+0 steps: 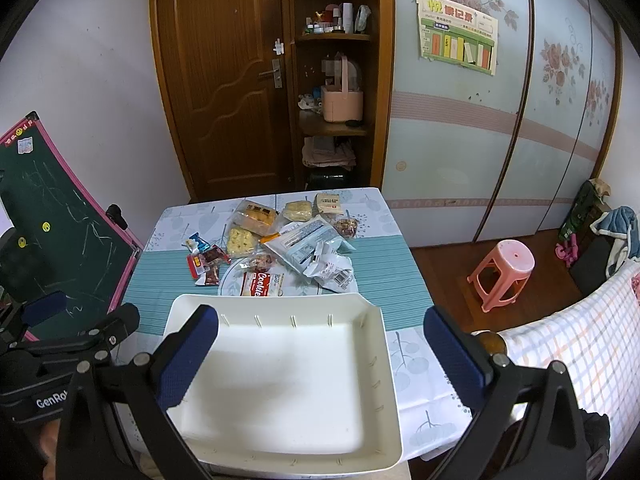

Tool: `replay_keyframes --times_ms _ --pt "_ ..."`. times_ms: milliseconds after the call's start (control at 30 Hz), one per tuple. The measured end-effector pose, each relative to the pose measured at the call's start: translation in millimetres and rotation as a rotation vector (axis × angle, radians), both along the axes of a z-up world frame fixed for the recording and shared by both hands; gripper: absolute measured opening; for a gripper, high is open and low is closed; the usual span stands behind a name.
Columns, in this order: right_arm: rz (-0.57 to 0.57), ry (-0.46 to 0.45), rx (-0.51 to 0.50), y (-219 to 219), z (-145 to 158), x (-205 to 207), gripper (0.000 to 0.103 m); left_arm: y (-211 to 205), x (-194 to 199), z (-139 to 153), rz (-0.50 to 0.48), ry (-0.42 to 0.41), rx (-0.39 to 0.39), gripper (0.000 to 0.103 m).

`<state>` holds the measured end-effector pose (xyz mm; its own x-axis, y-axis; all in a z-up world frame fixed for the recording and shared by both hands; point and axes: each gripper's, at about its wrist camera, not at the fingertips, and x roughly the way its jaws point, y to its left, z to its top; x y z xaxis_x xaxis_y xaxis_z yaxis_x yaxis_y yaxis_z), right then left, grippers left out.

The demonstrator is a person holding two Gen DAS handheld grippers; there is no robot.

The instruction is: Organize snacks

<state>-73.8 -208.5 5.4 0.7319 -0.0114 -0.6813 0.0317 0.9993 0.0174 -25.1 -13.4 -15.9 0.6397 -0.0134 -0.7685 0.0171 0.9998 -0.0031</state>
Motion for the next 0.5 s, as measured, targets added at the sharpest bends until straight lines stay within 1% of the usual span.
replay_keyframes --times_ms 67,133,300,500 --pt "-0.001 0.002 0.000 0.5 0.6 1.1 0.103 -3.6 -4.8 -1.0 0.000 0.003 0.000 0.102" --pt "0.003 0.007 0.004 -0.3 0.7 3.0 0.103 -0.7 -0.3 0.0 0.001 0.001 0.004 0.102" --pt "0.002 0.002 0.005 -0.4 0.3 4.4 0.103 -4.9 -8.3 -0.8 0.002 -0.019 0.010 0.102" --pt "-0.001 0.000 0.001 0.5 -1.5 5.6 0.103 1.4 2.5 1.2 -0.021 0.015 -0.026 0.099"
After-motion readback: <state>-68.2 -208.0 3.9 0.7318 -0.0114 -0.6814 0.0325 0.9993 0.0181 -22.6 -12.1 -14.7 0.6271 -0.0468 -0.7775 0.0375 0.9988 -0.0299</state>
